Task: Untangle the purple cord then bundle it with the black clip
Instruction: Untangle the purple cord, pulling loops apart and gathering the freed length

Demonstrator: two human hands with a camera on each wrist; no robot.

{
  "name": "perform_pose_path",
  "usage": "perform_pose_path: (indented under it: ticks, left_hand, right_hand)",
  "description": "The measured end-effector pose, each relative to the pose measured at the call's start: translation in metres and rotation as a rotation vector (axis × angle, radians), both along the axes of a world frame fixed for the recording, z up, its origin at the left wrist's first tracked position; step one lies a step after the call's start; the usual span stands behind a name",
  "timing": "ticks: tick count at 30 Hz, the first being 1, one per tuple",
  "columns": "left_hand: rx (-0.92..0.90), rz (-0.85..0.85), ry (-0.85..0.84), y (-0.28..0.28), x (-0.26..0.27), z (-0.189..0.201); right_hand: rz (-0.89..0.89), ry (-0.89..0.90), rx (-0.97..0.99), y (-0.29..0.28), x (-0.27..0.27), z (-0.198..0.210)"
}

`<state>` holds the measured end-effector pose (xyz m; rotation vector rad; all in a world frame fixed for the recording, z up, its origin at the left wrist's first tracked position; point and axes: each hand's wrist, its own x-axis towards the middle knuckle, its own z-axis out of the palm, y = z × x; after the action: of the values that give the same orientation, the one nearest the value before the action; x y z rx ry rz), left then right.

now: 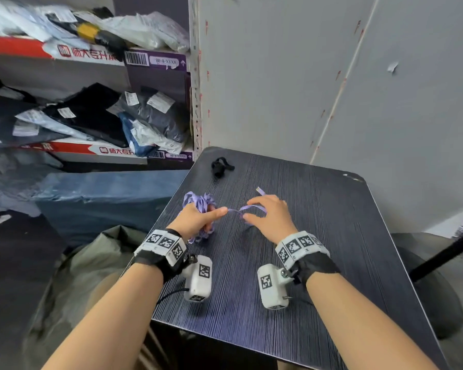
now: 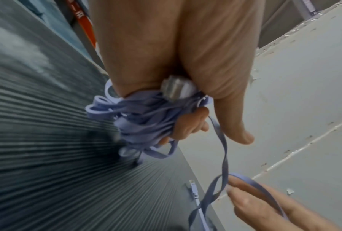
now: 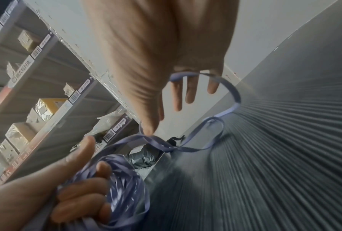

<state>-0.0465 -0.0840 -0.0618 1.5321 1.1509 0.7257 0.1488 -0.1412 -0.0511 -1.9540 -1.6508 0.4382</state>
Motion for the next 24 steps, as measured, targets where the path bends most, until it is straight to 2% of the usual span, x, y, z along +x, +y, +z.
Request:
perform_pose_path:
  ticks: [4, 8, 11, 18, 21, 24]
  left_hand:
    - [-0.102, 0.139, -0.099, 0.004, -0.005, -0.015]
    - [-0.169, 0.141, -0.187, 0.01, -0.008, -0.027]
    - [-0.184, 0.142, -0.237, 0.011, -0.005, -0.031]
    - [-0.187, 0.156, -0.288, 0.002, -0.002, -0.026]
    - [-0.19, 0.178, -0.292, -0.001, 0.0, -0.025]
    - [-0.203, 0.182, -0.317, -0.008, 0.002, -0.018]
  right_hand:
    - [-0.101, 0.026, 0.139, -0.002, -0.001, -0.002]
    - [-0.2, -0.014, 0.274, 0.001, -0.006, 0.001]
    - [-0.113, 0.14, 0.294, 0.002, -0.012, 0.004]
    - [0.036, 0.121, 0.184, 0.019, -0.03, -0.005]
    - [0.051, 0.146, 0.356, 0.021, -0.038, -0.006]
    - [-0.052, 0.095, 0.568, 0.023, -0.041, -0.001]
